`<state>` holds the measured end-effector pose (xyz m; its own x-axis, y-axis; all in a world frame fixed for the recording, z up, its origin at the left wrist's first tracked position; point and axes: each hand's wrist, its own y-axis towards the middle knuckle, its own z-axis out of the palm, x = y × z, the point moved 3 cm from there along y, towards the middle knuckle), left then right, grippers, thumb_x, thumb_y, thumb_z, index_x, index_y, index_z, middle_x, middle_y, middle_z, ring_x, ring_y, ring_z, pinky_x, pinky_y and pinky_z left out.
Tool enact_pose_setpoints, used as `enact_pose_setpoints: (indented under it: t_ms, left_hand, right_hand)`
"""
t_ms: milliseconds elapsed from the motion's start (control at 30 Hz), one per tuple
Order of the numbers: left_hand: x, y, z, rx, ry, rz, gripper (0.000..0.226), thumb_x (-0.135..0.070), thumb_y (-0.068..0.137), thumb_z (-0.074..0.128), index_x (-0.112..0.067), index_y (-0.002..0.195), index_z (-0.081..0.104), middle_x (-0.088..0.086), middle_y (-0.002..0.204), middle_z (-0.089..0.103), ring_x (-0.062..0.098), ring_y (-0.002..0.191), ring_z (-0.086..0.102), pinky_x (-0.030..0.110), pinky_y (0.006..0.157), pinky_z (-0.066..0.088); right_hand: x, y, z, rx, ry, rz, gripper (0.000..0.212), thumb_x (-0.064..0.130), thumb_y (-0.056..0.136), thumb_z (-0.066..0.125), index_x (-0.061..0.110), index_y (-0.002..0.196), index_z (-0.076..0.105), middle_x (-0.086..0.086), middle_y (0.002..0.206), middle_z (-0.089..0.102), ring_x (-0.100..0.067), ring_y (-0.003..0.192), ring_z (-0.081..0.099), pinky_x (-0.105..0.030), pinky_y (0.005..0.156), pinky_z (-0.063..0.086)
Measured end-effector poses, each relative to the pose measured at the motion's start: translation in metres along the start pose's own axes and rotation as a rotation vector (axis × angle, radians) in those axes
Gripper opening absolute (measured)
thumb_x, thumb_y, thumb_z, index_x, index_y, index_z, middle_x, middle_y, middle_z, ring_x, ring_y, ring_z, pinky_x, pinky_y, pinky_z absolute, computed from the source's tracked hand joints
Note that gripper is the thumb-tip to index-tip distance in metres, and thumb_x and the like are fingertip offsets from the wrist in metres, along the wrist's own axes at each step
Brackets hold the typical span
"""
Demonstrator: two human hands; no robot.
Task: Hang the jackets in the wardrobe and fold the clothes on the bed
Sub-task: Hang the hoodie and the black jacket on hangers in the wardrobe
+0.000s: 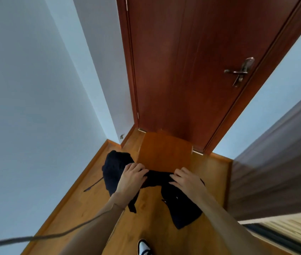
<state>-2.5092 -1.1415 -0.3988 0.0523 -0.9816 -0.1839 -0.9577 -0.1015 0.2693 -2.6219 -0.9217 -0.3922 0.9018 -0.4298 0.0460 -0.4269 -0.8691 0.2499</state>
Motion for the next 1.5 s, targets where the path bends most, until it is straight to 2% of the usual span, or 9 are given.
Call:
enact_pose_setpoints:
  t_ms: [67, 200, 433, 533, 733, 900, 1067, 1233, 1500]
  left_hand:
    - [0.006, 0.01, 0.001, -0.018, 0.009, 0.115, 0.008, -0.021, 0.088, 0.074, -0.022, 0.092, 0.081, -0.003, 0.097, 0.074, 0.014, 0.101, 0.054, 0.036, 0.093, 0.04]
    - [0.017, 0.017, -0.008, -0.003, -0.01, 0.297, 0.037, -0.033, 0.101, 0.045, -0.029, 0.092, 0.08, -0.011, 0.095, 0.071, 0.011, 0.093, 0.063, 0.03, 0.09, 0.04]
    - [-0.01, 0.047, -0.07, 0.067, -0.453, 0.116, 0.024, -0.031, 0.112, 0.043, -0.021, 0.101, 0.062, -0.01, 0.099, 0.058, 0.01, 0.087, 0.055, 0.03, 0.078, 0.049]
    - [-0.027, 0.072, -0.11, -0.04, -0.608, 0.099, 0.018, -0.019, 0.112, 0.046, -0.018, 0.096, 0.054, -0.008, 0.091, 0.053, 0.015, 0.084, 0.053, 0.029, 0.077, 0.044]
    - [-0.06, 0.136, -0.215, -0.301, -0.607, 0.152, 0.02, -0.01, 0.108, 0.048, -0.021, 0.092, 0.048, -0.018, 0.079, 0.047, 0.004, 0.067, 0.05, 0.013, 0.064, 0.036]
    - [-0.097, 0.186, -0.312, -0.475, -0.559, 0.333, 0.015, -0.02, 0.108, 0.051, -0.013, 0.096, 0.054, -0.012, 0.08, 0.052, 0.009, 0.064, 0.052, 0.026, 0.059, 0.041]
    - [-0.136, 0.218, -0.359, -0.363, -0.375, 0.431, 0.053, -0.065, 0.094, 0.06, -0.022, 0.125, 0.049, -0.025, 0.1, 0.058, 0.003, 0.085, 0.064, 0.033, 0.073, 0.055]
    - [-0.169, 0.217, -0.326, -0.277, -0.493, 0.429, 0.078, -0.057, 0.09, 0.07, -0.022, 0.15, 0.037, -0.012, 0.136, 0.049, 0.008, 0.118, 0.05, 0.037, 0.102, 0.045]
    - [-0.207, 0.213, -0.307, -0.522, -0.368, 0.256, 0.018, -0.034, 0.102, 0.058, -0.016, 0.099, 0.058, -0.009, 0.087, 0.053, 0.016, 0.074, 0.052, 0.04, 0.06, 0.051]
  right_hand:
    - [0.0, -0.001, -0.004, 0.013, -0.024, -0.032, 0.044, 0.039, 0.104, 0.041, 0.017, 0.105, 0.079, 0.008, 0.093, 0.065, -0.011, 0.084, 0.058, -0.018, 0.065, 0.048]
    - [-0.001, -0.001, -0.007, 0.048, 0.005, -0.01, 0.068, 0.04, 0.115, 0.014, 0.02, 0.097, 0.077, 0.009, 0.095, 0.064, -0.01, 0.086, 0.056, -0.023, 0.071, 0.053]
    - [-0.006, 0.009, -0.069, -0.183, 0.222, 0.326, 0.056, 0.048, 0.112, 0.019, 0.021, 0.101, 0.068, 0.009, 0.1, 0.059, -0.006, 0.085, 0.058, -0.013, 0.073, 0.047]
    - [-0.009, 0.03, -0.118, -0.284, 0.289, 0.384, 0.042, 0.042, 0.111, 0.029, 0.018, 0.104, 0.062, 0.008, 0.102, 0.052, -0.007, 0.076, 0.056, -0.015, 0.06, 0.048]
    - [-0.024, 0.071, -0.249, -0.498, 0.308, 0.351, 0.022, 0.023, 0.109, 0.044, 0.015, 0.099, 0.061, 0.01, 0.101, 0.051, -0.004, 0.084, 0.051, -0.004, 0.075, 0.04]
    - [-0.029, 0.085, -0.366, -0.719, 0.358, 0.259, 0.023, 0.01, 0.109, 0.05, 0.019, 0.087, 0.049, 0.011, 0.086, 0.045, 0.001, 0.08, 0.047, -0.014, 0.075, 0.035]
    - [-0.034, 0.088, -0.451, -0.864, 0.403, 0.278, 0.03, 0.017, 0.11, 0.048, 0.012, 0.08, 0.047, 0.009, 0.08, 0.042, 0.0, 0.075, 0.042, -0.018, 0.075, 0.035]
    - [-0.048, 0.081, -0.484, -0.905, 0.506, 0.301, 0.037, 0.023, 0.111, 0.048, 0.005, 0.079, 0.048, -0.008, 0.08, 0.043, -0.009, 0.075, 0.042, -0.026, 0.076, 0.037]
    - [-0.079, 0.018, -0.526, -0.925, 0.449, 0.446, 0.04, 0.025, 0.111, 0.047, -0.002, 0.083, 0.049, -0.003, 0.082, 0.042, -0.009, 0.074, 0.04, -0.022, 0.07, 0.035]
